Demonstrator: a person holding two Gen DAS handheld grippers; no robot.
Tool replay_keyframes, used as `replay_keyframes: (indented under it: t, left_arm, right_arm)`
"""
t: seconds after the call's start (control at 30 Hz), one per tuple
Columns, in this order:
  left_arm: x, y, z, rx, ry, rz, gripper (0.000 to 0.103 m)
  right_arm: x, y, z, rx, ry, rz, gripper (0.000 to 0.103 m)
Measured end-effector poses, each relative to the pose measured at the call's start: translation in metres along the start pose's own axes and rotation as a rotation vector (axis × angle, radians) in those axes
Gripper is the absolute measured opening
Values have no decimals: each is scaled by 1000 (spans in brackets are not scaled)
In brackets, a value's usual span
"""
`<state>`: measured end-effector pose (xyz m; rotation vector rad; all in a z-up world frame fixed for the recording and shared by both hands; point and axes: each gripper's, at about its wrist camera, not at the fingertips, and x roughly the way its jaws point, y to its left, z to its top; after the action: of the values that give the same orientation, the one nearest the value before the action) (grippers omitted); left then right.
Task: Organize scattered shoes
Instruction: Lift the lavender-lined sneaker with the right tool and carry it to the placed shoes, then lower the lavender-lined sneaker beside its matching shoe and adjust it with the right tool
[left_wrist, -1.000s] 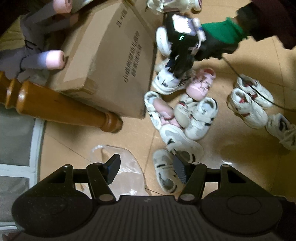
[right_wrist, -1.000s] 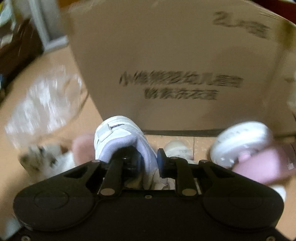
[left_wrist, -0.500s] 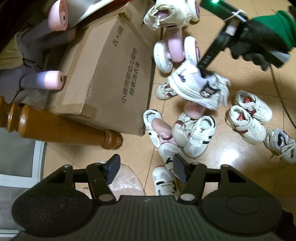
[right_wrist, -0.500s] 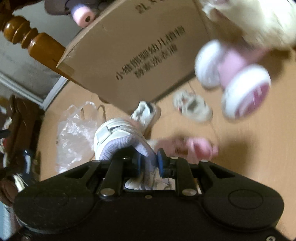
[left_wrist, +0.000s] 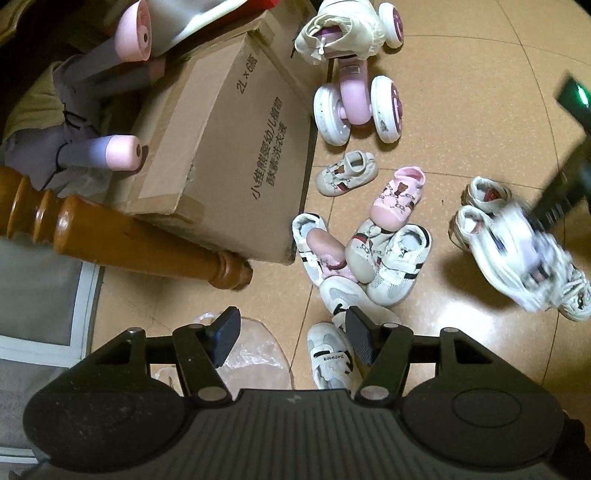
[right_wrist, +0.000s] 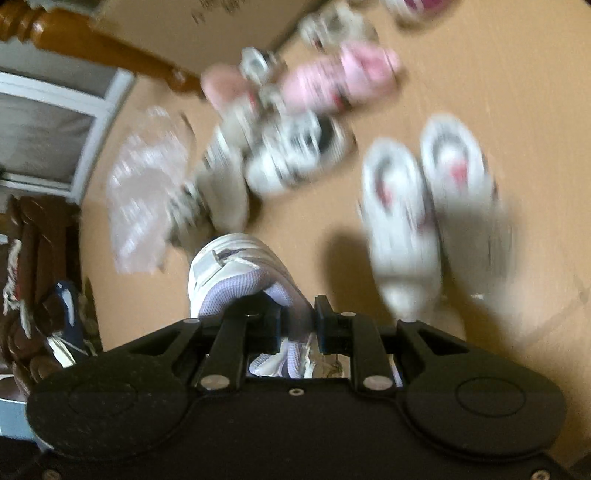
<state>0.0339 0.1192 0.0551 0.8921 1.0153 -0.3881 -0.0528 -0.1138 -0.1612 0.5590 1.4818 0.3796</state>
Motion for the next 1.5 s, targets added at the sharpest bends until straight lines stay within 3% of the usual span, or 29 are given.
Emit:
replay_keyframes:
  t: [0.2, 0.43, 0.63, 0.7, 0.83, 1.0, 1.23, 1.5]
  left_arm:
    - [-8, 0, -5, 0, -26, 3, 62]
    - [-7, 3, -9, 2, -33, 2, 62]
    - [-4, 7, -11, 1, -33, 2, 62]
    - [-4, 7, -11, 3, -35, 0, 62]
    - [-4, 8, -13, 6, -36, -3, 62]
    - [-6, 9, -14, 2, -45, 0, 62]
    - [-9, 7, -12, 1, -58, -2, 62]
    - [-8, 6, -10, 2, -57, -8, 62]
  right_arm:
    - [33, -14, -31, -4, 92, -136, 19]
    - [52, -22, -29, 27, 110, -210, 18]
    - [65, -6, -29, -57, 142, -303, 24]
    - [66, 1, -29, -81, 150, -307, 34]
    - [53, 12, -23, -146, 138, -296, 39]
    - [8, 7, -7, -210, 66, -304, 51]
    - [-6, -27, -22, -151, 51, -277, 54]
    - [31, -9, -38, -330, 52, -318, 55]
